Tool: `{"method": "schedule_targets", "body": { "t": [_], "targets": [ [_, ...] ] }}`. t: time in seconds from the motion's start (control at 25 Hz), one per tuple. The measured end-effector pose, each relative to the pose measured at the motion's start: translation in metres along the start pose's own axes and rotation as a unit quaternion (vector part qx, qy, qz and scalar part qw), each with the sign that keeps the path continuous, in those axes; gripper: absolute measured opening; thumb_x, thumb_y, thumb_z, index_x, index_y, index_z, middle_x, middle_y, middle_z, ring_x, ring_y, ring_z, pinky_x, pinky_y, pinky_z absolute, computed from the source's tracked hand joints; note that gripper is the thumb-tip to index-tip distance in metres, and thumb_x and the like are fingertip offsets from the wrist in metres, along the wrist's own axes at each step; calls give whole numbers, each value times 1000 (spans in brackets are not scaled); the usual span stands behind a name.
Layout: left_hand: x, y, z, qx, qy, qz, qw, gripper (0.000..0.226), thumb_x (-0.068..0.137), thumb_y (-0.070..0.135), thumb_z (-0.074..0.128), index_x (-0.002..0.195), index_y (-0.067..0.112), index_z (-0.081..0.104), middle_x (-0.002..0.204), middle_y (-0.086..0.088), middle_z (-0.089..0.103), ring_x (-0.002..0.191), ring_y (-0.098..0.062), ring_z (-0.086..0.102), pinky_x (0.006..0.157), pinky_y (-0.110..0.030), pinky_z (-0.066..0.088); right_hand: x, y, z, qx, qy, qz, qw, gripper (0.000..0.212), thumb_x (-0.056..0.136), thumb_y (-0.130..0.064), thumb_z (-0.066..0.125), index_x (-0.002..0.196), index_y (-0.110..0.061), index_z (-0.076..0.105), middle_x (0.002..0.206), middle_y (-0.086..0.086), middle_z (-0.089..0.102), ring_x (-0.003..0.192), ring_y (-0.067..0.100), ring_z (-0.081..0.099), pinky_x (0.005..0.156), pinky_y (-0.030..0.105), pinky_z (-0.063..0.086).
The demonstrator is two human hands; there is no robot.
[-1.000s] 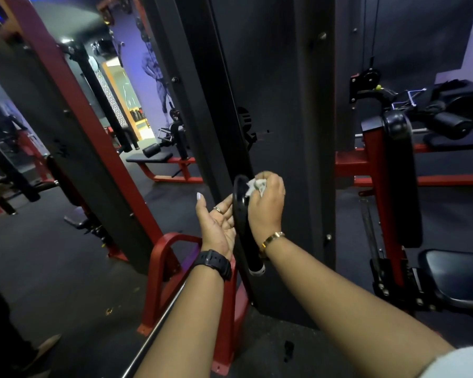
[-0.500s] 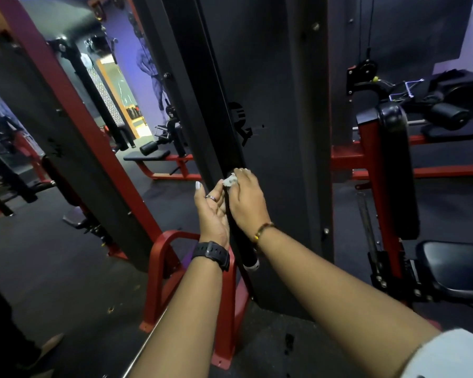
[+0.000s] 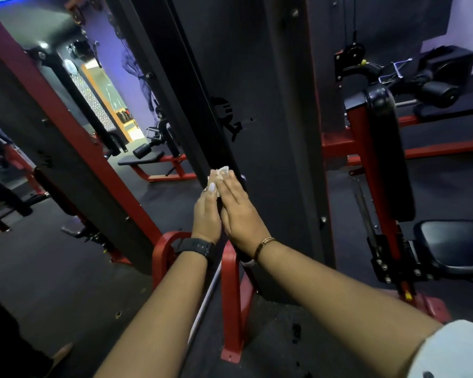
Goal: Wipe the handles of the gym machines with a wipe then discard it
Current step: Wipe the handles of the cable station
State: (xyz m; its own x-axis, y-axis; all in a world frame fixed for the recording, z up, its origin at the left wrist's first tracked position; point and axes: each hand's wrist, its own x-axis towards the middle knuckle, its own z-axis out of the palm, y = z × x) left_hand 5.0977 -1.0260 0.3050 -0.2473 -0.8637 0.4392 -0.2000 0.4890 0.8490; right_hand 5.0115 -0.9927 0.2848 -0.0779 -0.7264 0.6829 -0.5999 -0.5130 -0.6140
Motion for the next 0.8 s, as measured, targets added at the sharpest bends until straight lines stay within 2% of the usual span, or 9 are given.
{"method": "schedule_targets", "body": {
  "t": [0.08,0.12,0.16,0.24,0.32,0.4,0.48,0.64,0.8],
  "targets": [
    [11,3,-19,155,-76,75,982,70,91,52,21,144,9,36,154,-6,30,145,-13,20,120,-30,15,-14,9,1,-33,3,-78,996,57,87,12,47,142,6,29,152,17,19,143,28,12,119,25,9],
    [18,6,-30,256,-125,120,951,70,91,51,16,145,10,33,155,-6,25,146,-14,13,120,-31,9,-25,16,0,-62,0,-130,990,60,84,16,50,140,8,31,150,20,21,142,33,16,119,32,15],
    [26,12,-41,360,-171,171,901,69,92,49,13,146,11,30,156,-4,21,146,-15,9,120,-32,3,-34,22,-2,-89,-6,-171,981,62,79,20,52,138,9,35,148,22,26,140,37,21,117,37,22],
    [46,26,-60,537,-225,291,759,63,93,47,11,147,18,24,155,-1,19,146,-19,9,119,-34,-2,-41,29,-8,-123,-19,-207,971,64,74,24,53,135,10,41,145,25,34,138,39,27,111,40,34],
    [66,40,-71,634,-257,391,616,58,92,41,17,148,26,24,155,-1,21,145,-23,13,118,-41,1,-28,25,-8,-135,-10,-201,970,60,77,21,52,135,10,41,145,25,35,138,39,27,110,43,35],
    [84,49,-76,708,-294,416,490,65,87,32,22,150,33,6,158,2,8,146,-22,5,119,-44,-3,-12,13,1,-165,10,-169,972,56,82,15,48,137,9,40,145,26,35,139,40,26,111,47,33],
    [97,54,-72,756,-297,415,409,70,88,29,20,146,36,-20,156,5,-14,144,-19,-14,116,-44,-15,-12,6,6,-207,12,-161,965,53,84,9,41,137,8,40,146,25,36,139,40,26,112,48,31],
    [108,57,-46,772,-296,413,381,60,94,38,13,146,36,-18,152,7,-24,140,-15,-25,113,-42,-22,-32,18,-5,-211,-15,-221,952,54,84,11,44,138,5,41,146,21,36,138,35,30,112,44,31],
    [114,68,-42,776,-319,393,376,65,86,52,-12,149,34,-13,158,8,-17,144,-14,-19,117,-39,-15,3,0,-12,-111,9,-36,993,48,93,-2,46,140,4,39,149,19,34,141,29,27,116,35,23]
  ]
}}
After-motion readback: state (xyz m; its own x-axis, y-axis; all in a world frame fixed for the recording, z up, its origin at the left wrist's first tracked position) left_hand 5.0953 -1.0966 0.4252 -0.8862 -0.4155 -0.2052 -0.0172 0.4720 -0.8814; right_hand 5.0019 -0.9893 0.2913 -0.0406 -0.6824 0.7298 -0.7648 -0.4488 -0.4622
